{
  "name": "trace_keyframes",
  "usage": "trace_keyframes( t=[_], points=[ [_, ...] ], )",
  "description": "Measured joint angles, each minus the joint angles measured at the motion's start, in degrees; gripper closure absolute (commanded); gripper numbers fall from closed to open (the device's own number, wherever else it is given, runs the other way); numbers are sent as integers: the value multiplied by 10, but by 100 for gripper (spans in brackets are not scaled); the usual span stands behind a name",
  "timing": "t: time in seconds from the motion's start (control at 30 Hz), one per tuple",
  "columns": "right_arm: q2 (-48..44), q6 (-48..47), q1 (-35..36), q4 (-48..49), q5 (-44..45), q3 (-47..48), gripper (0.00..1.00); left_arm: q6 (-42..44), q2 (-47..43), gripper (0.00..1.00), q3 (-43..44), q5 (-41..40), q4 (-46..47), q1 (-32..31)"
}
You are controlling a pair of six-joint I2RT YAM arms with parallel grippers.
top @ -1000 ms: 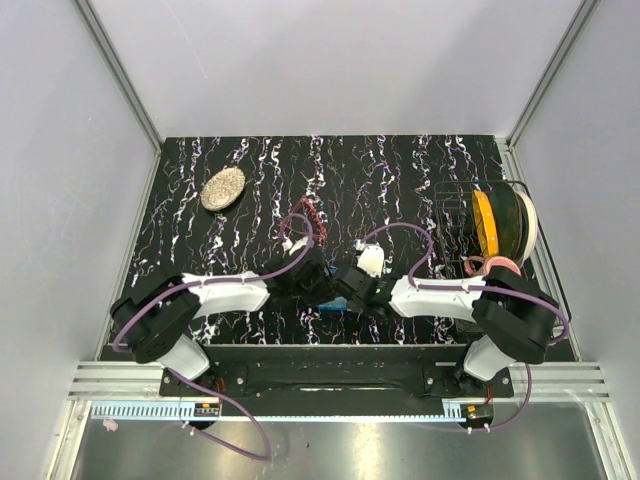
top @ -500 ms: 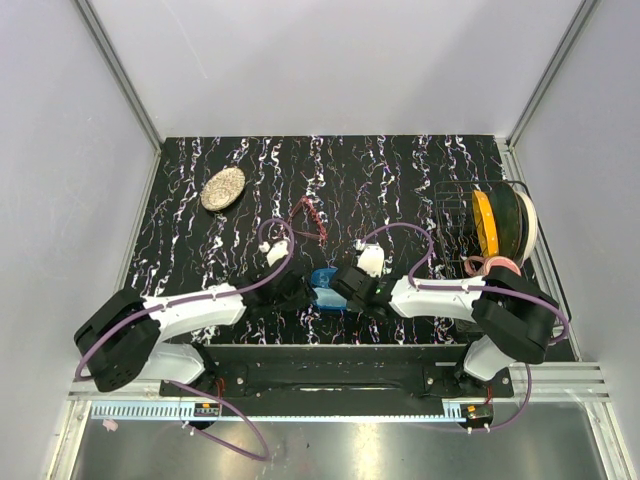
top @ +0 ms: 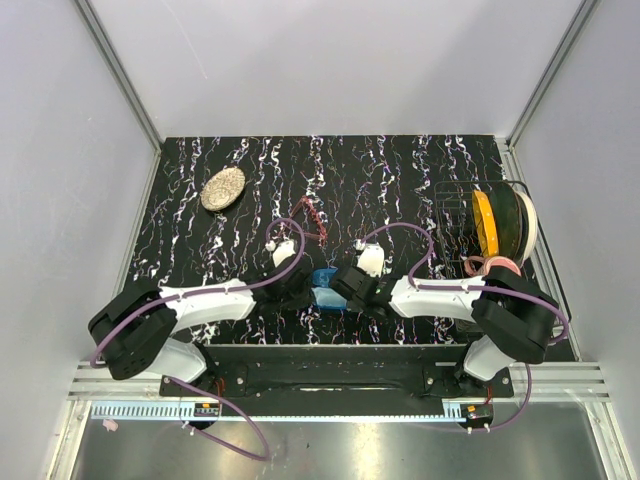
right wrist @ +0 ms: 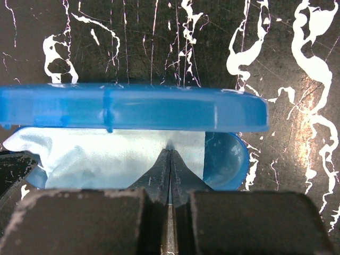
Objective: Organize the sunglasses
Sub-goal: Place the glasses cleaning cloth in the sunglasses case.
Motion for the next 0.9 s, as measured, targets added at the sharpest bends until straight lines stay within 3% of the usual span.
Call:
trace_keyframes(
  t=[0.6, 0.9],
  points=[
    [-9, 8, 0, -10, 27, -10, 95, -1, 26, 94, 44, -37, -51, -4],
    [-16, -9, 0, -16, 24, -8, 79, 2, 39, 98, 61, -43, -66, -10]
  ],
)
